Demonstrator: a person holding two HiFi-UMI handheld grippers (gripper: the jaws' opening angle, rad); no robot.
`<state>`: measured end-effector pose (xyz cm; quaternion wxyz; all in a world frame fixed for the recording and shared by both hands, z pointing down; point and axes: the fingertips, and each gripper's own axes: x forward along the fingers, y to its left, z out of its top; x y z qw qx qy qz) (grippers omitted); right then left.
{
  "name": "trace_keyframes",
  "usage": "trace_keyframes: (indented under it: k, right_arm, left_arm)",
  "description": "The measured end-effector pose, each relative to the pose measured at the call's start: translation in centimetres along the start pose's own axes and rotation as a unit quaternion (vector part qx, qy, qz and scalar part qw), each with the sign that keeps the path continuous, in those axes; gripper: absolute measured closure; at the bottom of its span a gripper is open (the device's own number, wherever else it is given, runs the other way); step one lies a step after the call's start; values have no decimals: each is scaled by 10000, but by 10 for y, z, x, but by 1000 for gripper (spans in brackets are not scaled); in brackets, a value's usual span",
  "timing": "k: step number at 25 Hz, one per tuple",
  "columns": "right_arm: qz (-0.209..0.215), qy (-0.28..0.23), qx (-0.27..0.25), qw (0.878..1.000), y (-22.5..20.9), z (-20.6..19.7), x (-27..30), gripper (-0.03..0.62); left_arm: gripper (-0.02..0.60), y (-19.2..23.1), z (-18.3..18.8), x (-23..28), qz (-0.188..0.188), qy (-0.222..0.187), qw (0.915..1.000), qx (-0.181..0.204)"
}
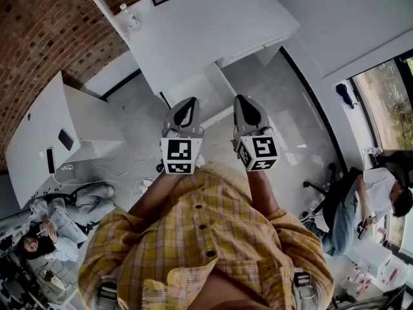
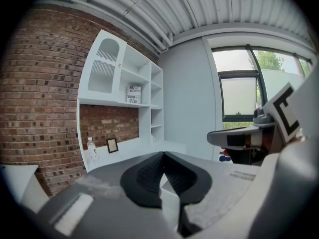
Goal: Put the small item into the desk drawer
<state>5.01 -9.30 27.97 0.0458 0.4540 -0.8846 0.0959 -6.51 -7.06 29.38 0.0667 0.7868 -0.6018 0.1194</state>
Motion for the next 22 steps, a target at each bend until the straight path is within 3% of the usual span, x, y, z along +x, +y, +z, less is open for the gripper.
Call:
trace_keyframes:
  k: [10,22]
  right_arm:
    - [52,-232,-13,9997,2,15,7,597]
    - [49,-242,-23,9997,-8,19,14,597]
  left_arm:
    - [580,9,17,1,22,-289,9996,9]
    - [580,7,24,13,-122,-317,9993,-139]
